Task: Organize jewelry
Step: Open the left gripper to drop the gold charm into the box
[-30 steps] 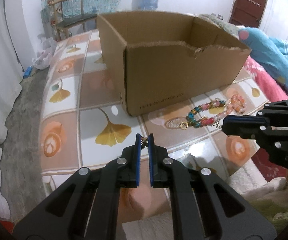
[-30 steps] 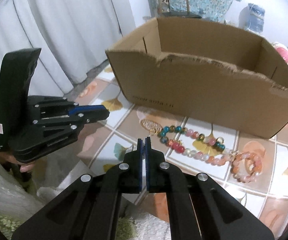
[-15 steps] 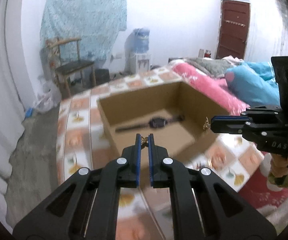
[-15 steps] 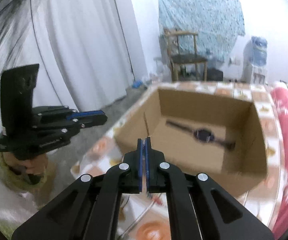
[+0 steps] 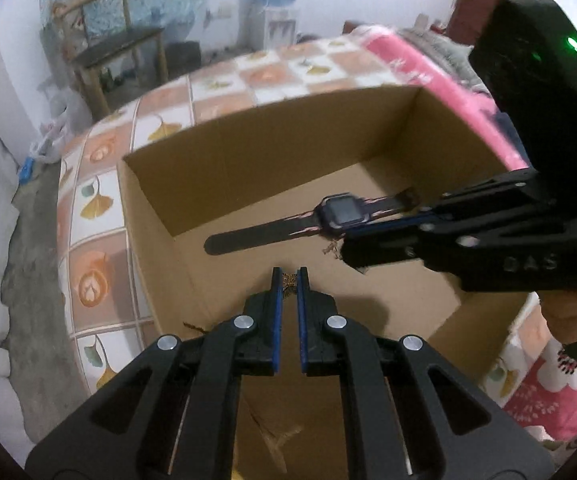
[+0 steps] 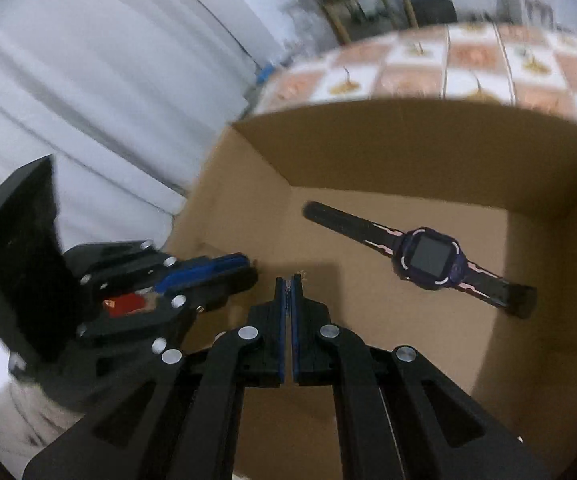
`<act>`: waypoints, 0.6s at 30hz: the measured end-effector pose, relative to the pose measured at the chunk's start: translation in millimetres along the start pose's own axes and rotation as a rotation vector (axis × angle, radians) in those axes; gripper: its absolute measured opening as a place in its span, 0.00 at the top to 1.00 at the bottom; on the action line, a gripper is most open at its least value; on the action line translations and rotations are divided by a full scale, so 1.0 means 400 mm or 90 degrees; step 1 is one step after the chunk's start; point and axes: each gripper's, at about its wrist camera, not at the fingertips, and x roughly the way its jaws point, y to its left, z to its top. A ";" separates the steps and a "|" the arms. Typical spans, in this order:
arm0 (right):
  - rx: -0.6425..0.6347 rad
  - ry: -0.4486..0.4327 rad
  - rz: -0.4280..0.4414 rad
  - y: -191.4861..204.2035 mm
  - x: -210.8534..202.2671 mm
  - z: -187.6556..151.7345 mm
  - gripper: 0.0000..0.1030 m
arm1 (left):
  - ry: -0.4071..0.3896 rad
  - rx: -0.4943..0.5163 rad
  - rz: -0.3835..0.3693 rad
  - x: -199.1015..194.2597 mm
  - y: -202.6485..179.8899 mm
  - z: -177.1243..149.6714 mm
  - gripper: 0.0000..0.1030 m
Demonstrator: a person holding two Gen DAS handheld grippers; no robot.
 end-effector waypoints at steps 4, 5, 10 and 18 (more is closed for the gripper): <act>0.021 0.010 -0.019 -0.012 0.026 0.013 0.96 | 0.009 0.015 0.023 0.017 0.000 0.015 0.94; 0.026 0.009 -0.023 -0.016 0.028 0.017 0.96 | 0.010 0.017 0.030 0.020 -0.001 0.016 0.94; 0.036 -0.009 -0.028 -0.027 0.015 0.023 0.74 | -0.005 0.019 0.046 0.012 0.003 0.024 0.91; 0.010 -0.089 -0.043 -0.011 -0.093 -0.002 0.61 | -0.070 0.002 0.062 -0.068 0.021 0.012 0.83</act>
